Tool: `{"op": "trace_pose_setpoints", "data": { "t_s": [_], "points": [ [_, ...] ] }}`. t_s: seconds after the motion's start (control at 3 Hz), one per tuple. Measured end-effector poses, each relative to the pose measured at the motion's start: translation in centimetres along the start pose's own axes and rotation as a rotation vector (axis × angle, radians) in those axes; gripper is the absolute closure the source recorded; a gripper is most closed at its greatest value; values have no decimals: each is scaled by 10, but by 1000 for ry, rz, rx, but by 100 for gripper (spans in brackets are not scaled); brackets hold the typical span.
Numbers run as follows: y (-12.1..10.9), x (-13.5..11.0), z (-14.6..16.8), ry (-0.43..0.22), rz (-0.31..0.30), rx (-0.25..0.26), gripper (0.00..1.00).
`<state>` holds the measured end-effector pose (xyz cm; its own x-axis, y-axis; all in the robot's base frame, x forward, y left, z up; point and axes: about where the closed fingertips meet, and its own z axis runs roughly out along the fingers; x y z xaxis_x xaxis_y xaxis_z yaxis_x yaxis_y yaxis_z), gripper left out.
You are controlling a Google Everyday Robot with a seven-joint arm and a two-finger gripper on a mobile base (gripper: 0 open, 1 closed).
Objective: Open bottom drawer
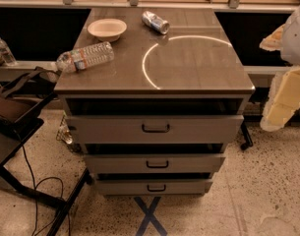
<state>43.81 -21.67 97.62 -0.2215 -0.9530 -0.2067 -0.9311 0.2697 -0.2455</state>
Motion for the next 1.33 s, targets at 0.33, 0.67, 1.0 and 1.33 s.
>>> {"op": "trace_pose_setpoints", "data": {
  "t_s": [0.33,0.67,1.0,1.33],
  "points": [
    [0,0,0,0,0,0,0],
    [6,4,8,-18,-8,14,0],
    [33,43,45,-77,-57,60,0],
    [56,79,77,-105,-97,108,0]
  ]
}}
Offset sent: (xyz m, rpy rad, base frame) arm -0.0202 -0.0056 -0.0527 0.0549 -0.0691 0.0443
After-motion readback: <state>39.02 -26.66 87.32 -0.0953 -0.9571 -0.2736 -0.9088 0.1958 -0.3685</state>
